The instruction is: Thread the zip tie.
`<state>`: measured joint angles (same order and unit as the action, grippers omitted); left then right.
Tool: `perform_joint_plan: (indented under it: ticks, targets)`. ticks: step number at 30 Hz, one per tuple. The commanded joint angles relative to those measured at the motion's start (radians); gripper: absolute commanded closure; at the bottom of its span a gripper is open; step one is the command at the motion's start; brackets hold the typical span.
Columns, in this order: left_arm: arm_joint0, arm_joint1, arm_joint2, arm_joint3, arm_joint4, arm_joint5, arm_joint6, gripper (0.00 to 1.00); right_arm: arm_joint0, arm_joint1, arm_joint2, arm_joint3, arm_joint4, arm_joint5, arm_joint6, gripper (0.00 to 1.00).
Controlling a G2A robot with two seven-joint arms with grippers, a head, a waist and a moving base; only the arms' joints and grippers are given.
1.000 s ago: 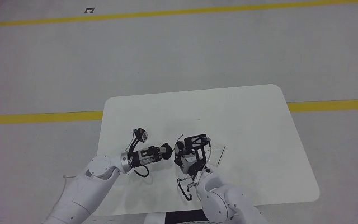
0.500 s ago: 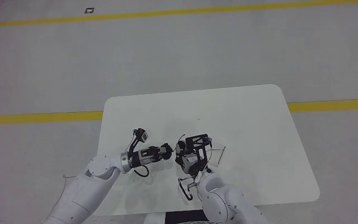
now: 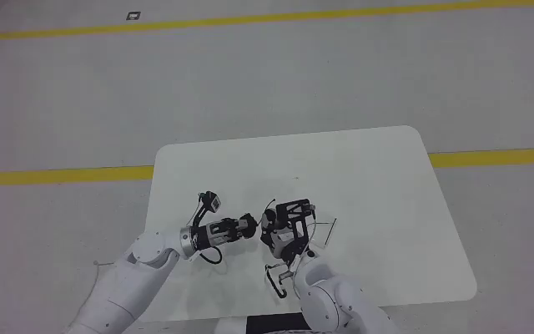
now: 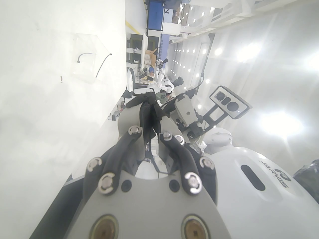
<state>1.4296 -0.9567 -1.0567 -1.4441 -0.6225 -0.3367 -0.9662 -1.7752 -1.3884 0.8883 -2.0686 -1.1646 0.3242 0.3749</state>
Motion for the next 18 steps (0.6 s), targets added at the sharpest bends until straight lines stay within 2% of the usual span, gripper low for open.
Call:
perform_joint_plan:
  ticks: [1,18]
  targets:
    - [0.0,0.0,0.0,0.0,0.0,0.0,0.0,1.0,0.0,0.001,-0.001,0.001,0.0,0.001,0.001,1.0]
    - [0.0,0.0,0.0,0.0,0.0,0.0,0.0,1.0,0.001,0.006,-0.006,0.001,-0.002,0.016,-0.003,1.0]
